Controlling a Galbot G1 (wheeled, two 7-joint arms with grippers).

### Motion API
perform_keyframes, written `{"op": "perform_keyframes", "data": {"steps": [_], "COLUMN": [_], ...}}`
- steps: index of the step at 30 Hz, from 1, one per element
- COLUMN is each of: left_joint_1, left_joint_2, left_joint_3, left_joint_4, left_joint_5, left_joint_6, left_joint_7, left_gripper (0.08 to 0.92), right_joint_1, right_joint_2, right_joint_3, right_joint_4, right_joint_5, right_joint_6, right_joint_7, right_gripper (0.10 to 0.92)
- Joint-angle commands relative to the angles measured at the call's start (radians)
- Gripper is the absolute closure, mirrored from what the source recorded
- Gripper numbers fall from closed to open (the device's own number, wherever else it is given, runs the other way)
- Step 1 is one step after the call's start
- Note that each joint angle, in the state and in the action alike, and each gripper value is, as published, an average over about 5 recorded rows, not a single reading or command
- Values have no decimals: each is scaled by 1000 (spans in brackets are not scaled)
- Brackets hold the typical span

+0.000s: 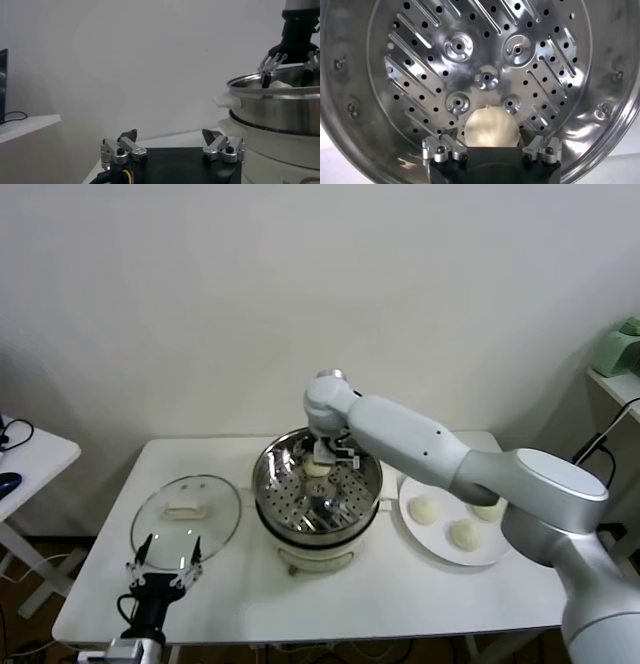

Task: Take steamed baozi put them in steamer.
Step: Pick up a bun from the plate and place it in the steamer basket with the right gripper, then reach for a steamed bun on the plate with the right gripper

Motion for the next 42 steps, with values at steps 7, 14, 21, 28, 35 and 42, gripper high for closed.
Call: {"op": "perform_keyframes", "data": {"steps": [7,14,21,28,35,42], "left_joint_1": [3,-6,-6,19,26,27], "left_joint_2": [4,8,23,23,16,18], "left_joint_3": [-1,7,2,-4,-7,-9], "left_joint_4": [-4,-11,-35,-39,-39,-32], "left_joint_5": [-2,-24,-59,-56,-58,-60], "left_joint_6": [1,4,16,0,-7,-12], "left_joint_7": [-2,-43,-77,-37,-24,-16], "left_gripper": [177,177,177,177,177,177], "right_joint_1": [212,421,377,179,21,-83], "right_joint_2": [-178,-395,-530,-606,-574,-530], "right_joint_3": [-95,-282,-385,-304,-214,-150], "right_joint_4": [160,161,40,22,-25,-101], "right_joint_5": [388,900,1111,1048,935,856], "right_joint_6": [-123,-458,-620,-670,-667,-645], "right_joint_7": [-67,-48,-8,6,9,9], "right_gripper": [203,203,203,203,203,203]}}
